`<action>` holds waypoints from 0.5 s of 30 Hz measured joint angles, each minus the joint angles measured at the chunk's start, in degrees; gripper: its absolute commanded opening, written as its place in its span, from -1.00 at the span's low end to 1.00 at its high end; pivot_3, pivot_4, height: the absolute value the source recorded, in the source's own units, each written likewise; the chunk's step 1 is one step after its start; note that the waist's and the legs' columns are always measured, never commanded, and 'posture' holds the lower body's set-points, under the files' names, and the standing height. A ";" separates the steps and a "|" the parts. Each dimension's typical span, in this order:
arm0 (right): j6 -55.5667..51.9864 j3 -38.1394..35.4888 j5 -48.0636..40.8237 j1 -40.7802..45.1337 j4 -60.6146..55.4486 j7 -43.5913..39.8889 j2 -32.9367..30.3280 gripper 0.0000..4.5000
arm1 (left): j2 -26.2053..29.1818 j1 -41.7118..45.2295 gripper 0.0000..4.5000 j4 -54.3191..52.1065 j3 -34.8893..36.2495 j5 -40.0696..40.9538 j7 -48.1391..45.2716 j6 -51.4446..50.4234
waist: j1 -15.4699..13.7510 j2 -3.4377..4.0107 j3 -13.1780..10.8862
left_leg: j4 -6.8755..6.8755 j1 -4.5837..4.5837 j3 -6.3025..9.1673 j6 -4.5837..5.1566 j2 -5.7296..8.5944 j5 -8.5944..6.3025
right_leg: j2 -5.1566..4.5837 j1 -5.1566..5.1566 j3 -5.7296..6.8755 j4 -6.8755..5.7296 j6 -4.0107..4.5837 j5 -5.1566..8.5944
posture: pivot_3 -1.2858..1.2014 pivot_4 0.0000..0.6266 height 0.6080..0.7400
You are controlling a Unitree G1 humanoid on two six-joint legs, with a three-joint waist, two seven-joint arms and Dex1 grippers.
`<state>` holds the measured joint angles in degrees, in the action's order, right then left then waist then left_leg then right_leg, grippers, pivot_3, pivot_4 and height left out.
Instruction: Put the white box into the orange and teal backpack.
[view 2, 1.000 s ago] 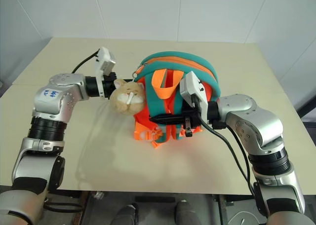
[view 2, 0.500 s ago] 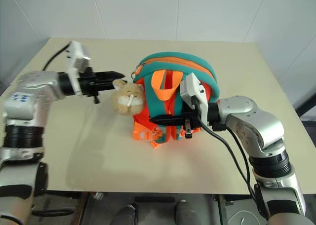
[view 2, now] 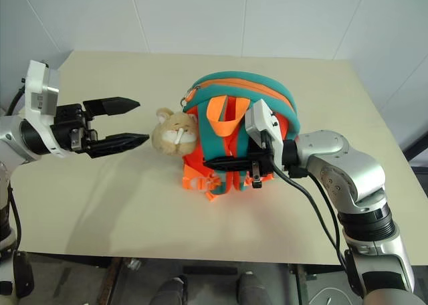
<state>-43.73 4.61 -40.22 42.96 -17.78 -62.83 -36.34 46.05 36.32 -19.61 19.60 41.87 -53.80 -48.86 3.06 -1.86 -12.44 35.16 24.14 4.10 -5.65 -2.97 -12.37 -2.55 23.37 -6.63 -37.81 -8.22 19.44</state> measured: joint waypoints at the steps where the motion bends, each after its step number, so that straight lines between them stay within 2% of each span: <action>1: 0.02 0.01 0.02 0.12 0.07 -0.06 0.01 -1.00 | -1.44 0.00 0.98 -0.51 -0.24 0.54 1.55 0.09 | -0.01 0.00 0.00 | 0.01 0.00 0.00 0.00 0.00 0.00 | 0.00 -0.01 0.00 0.00 0.00 0.00 | 0.03 -0.52 1.00; 9: 0.14 -0.13 0.44 0.51 1.01 -0.09 0.34 -1.00 | -9.17 2.79 0.98 0.71 -9.24 -1.61 10.66 0.19 | -0.19 -0.01 0.01 | 0.03 0.00 0.00 0.00 0.01 0.00 | 0.00 -0.02 -0.01 0.03 -0.01 -0.02 | 0.03 -0.52 1.00; 10: 0.16 -0.23 0.35 0.32 0.93 -0.05 0.64 -1.00 | -10.21 3.65 0.81 1.05 -10.62 -1.79 11.45 0.14 | -0.21 -0.02 0.01 | 0.03 0.00 0.00 0.00 0.01 0.00 | 0.00 -0.02 -0.01 0.03 -0.01 -0.02 | 0.03 -0.52 1.00; 11: 0.28 -0.42 0.12 -0.27 0.75 -0.02 0.79 -1.00 | -11.20 4.66 0.73 1.77 -11.92 -2.02 12.47 -0.13 | -0.27 -0.01 0.01 | 0.03 -0.01 0.00 0.00 0.02 0.00 | 0.00 -0.04 -0.01 0.04 -0.02 -0.02 | 0.03 -0.52 1.00; 15: 0.56 -1.15 -0.50 -2.33 0.00 0.51 0.87 -1.00 | -11.23 6.28 0.17 2.57 -12.33 -1.68 14.06 -2.14 | -0.16 -0.01 0.01 | 0.01 -0.01 0.00 0.00 0.02 0.00 | 0.00 -0.03 -0.01 0.05 -0.02 -0.02 | 0.03 -0.52 1.00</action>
<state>-43.17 3.46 -40.72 40.63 -17.78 -62.31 -35.46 34.81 42.60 -17.04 7.26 40.18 -39.74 -51.00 2.90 -1.87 -12.43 35.18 24.13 4.10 -5.65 -2.95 -12.37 -2.55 23.34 -6.65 -37.76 -8.24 19.42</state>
